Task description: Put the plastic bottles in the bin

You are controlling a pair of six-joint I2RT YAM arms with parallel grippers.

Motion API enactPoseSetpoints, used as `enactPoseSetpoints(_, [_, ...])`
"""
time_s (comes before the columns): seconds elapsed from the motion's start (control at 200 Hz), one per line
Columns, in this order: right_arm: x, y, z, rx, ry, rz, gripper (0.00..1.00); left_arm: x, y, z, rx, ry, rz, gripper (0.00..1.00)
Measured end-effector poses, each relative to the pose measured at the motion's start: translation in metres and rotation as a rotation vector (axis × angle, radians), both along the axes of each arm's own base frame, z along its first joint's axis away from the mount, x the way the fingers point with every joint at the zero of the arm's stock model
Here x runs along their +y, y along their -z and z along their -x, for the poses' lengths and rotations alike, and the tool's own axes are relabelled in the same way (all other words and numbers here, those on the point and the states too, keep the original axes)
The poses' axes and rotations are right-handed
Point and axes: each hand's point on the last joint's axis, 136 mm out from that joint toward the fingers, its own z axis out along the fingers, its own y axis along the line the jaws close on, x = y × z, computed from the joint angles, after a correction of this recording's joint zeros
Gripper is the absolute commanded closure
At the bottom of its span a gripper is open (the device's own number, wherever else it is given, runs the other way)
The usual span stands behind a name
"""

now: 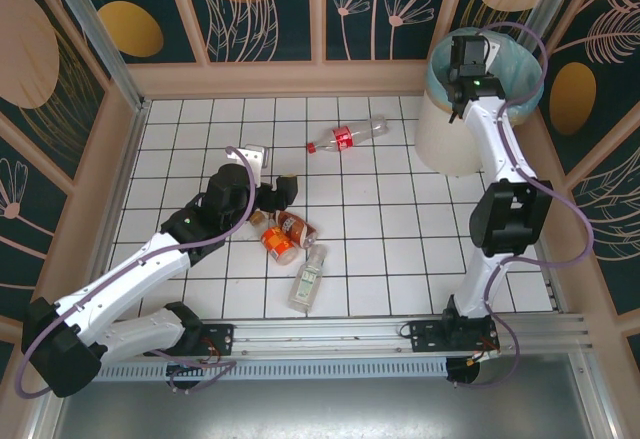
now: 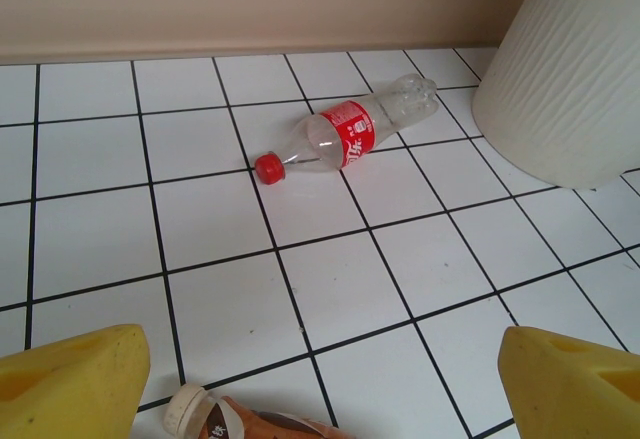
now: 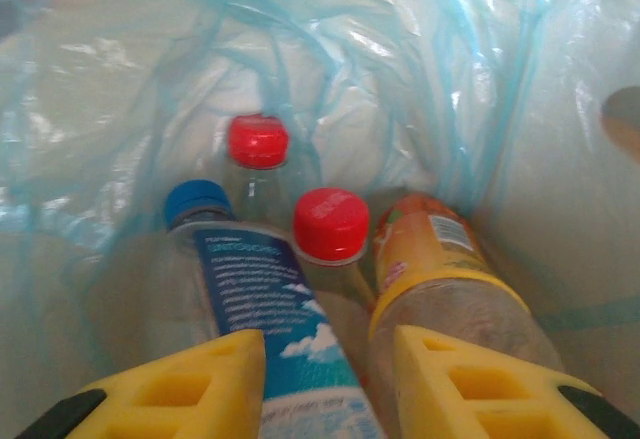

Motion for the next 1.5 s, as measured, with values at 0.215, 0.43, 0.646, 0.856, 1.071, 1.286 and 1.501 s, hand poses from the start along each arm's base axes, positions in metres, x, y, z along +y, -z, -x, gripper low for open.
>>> enactPoseSetpoints(0.215, [0.035,-0.063,0.029,-0.171,-0.088,-0.043,0.57,0.002,0.0,-0.001,-0.004,-0.012,-0.005,0.1])
enactPoseSetpoints(0.43, [0.119,-0.13,0.075,-0.397,-0.306,-0.051,0.45,0.005,0.002,-0.005,0.004,-0.038,-0.028,0.08])
enactPoseSetpoints(0.646, [0.252,-0.096,0.085,-0.349,-0.703,0.071,0.37,-0.001,0.02,-0.018,0.096,-0.054,-0.061,0.07])
enactPoseSetpoints(0.856, [0.345,0.036,0.075,-0.045,-1.008,0.243,0.32,0.028,0.034,-0.04,0.204,-0.118,0.04,0.07])
enactPoseSetpoints(1.071, [0.371,0.133,0.089,0.196,-1.251,0.352,0.29,0.064,0.034,-0.054,0.229,-0.196,0.104,0.07])
enactPoseSetpoints(1.286, [0.4,0.141,0.102,0.291,-1.374,0.241,0.3,0.1,0.056,-0.051,0.287,-0.287,0.101,0.06])
enactPoseSetpoints(1.501, [0.416,0.176,0.159,0.451,-1.449,0.048,0.27,0.128,0.053,-0.049,0.275,-0.354,0.09,0.06])
